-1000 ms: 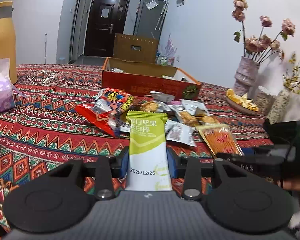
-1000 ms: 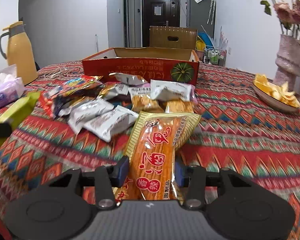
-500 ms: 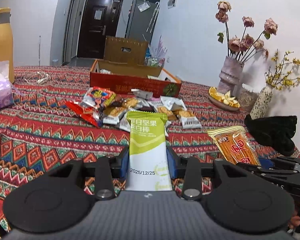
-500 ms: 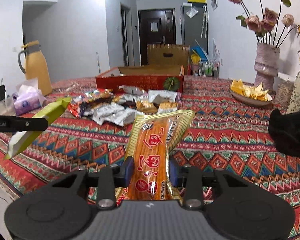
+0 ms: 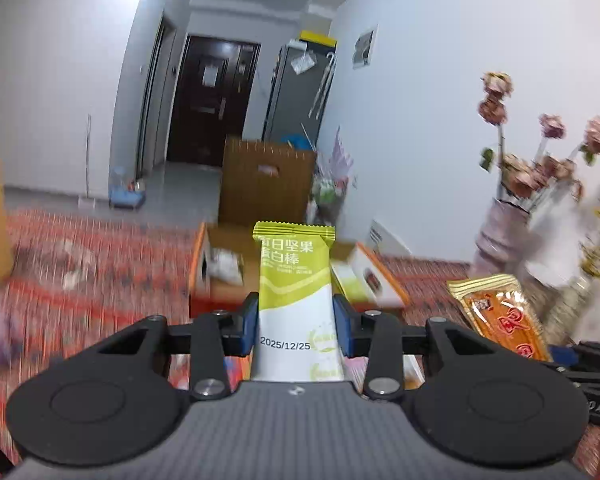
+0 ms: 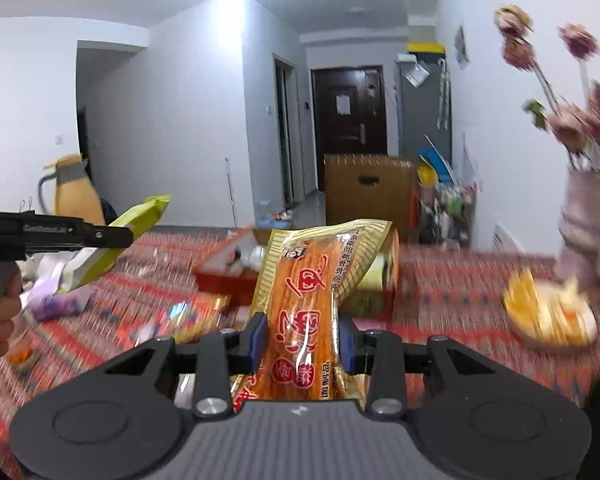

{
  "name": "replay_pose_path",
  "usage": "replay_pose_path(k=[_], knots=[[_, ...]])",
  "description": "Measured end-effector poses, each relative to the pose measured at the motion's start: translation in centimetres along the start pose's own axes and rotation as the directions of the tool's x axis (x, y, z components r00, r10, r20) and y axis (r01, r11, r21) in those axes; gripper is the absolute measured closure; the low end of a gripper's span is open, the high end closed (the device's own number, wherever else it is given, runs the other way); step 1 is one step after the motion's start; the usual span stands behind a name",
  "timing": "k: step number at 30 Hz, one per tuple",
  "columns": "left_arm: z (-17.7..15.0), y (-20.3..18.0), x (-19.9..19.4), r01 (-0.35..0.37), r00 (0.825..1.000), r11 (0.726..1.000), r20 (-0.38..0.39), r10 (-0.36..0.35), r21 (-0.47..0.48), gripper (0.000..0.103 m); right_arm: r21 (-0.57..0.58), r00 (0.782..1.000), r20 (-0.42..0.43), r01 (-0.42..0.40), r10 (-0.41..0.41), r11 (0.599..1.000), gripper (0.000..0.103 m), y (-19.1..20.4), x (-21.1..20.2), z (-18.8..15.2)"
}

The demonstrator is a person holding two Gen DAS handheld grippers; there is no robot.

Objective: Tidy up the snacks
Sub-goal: 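Lower both packets into the orange box and open both tools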

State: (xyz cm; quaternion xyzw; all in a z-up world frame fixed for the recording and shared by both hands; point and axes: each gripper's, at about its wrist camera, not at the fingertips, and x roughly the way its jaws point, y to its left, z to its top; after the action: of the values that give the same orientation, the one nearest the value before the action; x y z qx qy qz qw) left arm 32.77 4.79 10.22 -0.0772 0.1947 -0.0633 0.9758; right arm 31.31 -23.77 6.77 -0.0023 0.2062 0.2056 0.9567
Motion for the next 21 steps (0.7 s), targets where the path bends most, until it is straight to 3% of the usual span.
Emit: replay_pose_path(k=[4, 9, 13, 16, 19, 21], knots=[[5.1, 0.8, 8.5, -0.006, 0.999, 1.0, -0.04, 0.006, 0.017, 0.065, 0.04, 0.999, -0.027, -0.03, 0.032, 0.999, 0.068, -2.6, 8.2, 5.8], [8.1, 1.9, 20.9, -0.071, 0.986, 0.997, -0.152, 0.072, 0.017, 0.065, 0.102, 0.987, -0.154, -0.028, 0.044, 0.994, 0.068, -4.9, 20.9, 10.5], [7.3, 3.5, 30.2, -0.117, 0.953, 0.993, -0.285, 0.102, -0.035, 0.065, 0.072, 0.955, -0.298, 0.033, -0.01, 0.997, 0.067, -5.3, 30.8, 10.7], [5.8, 4.2, 35.1, -0.168, 0.923, 0.986, -0.351, 0.158, 0.002, 0.065, 0.065, 0.918, -0.394, 0.074, -0.043, 0.995, 0.067, -5.9, 36.4, 9.6], [4.4, 5.3, 37.6, -0.201, 0.895, 0.979, -0.403, 0.193, 0.023, 0.064, 0.051, 0.89, -0.449, 0.113, -0.079, 0.992, 0.064, -6.3, 39.9, 8.7], [4.2, 5.5, 38.0, -0.188, 0.894, 0.982, -0.41, 0.178, 0.017, 0.058, 0.018, 0.875, -0.469, 0.143, -0.118, 0.99, 0.059, -6.2, 41.4, 8.2]])
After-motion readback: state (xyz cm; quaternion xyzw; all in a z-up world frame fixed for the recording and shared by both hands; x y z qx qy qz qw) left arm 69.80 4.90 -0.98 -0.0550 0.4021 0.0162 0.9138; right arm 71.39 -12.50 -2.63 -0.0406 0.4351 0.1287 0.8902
